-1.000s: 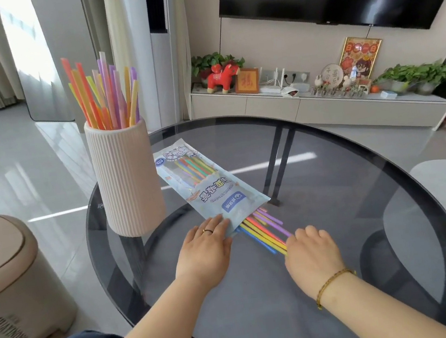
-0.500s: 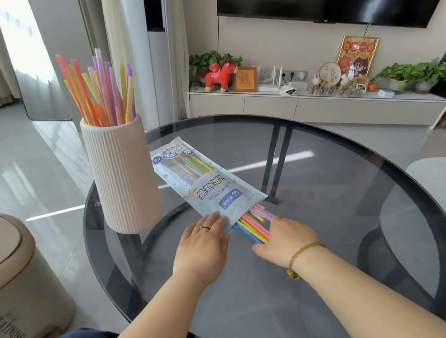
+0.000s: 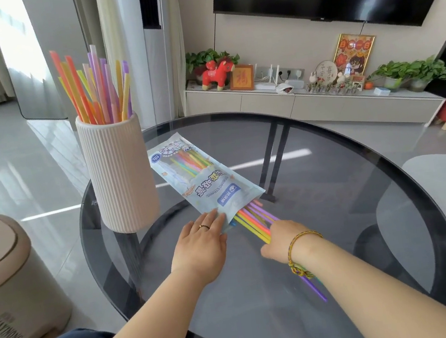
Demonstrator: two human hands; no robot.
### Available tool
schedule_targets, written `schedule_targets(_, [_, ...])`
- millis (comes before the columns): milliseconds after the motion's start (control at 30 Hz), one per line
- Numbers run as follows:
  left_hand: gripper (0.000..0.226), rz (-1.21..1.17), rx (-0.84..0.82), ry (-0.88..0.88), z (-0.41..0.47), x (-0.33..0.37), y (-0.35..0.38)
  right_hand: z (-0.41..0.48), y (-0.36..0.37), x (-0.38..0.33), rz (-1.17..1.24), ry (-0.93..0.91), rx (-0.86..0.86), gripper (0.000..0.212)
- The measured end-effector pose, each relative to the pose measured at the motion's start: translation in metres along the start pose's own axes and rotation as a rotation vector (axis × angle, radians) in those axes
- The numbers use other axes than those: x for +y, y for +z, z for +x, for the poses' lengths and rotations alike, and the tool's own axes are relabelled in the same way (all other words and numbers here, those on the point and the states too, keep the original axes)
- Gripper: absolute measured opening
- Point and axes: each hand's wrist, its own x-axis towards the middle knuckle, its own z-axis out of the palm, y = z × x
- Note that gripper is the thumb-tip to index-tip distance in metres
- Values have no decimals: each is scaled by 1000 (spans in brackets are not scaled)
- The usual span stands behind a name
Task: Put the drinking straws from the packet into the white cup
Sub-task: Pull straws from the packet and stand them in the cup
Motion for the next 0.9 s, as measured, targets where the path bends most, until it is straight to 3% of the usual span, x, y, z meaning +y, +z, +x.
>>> schedule_targets(133, [46,5,-4,-5,0,1,-1,-16,-4,23,153,-12,-193,16])
schedule_targets(267, [47,6,-24,-8,-2,2,-3,-31,-21,40,32,-42,-210,13])
schedule_targets(367, [46,15,-27,-9,-2,3,-5,-40,-37,47,-179,-31,-155,13])
schedule_targets(500, [46,23,-37,-8,-2,4,-6,-47,-60,54,-423,-22,-86,29])
schedule_targets(633, [46,32,-38,-11,-3,4,-6,-56,-89,62,-579,15,33,12])
schedule_targets(733, [47,14,-55,-21,-2,4,-7,-68,-110,57,-676,64,199,25])
schedule_targets(800, [47,-158,-29,-62,-1,4,-13,-73,-119,53,-800,17,324,25])
schedule_targets(900, [47,-504,179,-215,-3,9,-36,-75,-127,43,-959,-91,445,21])
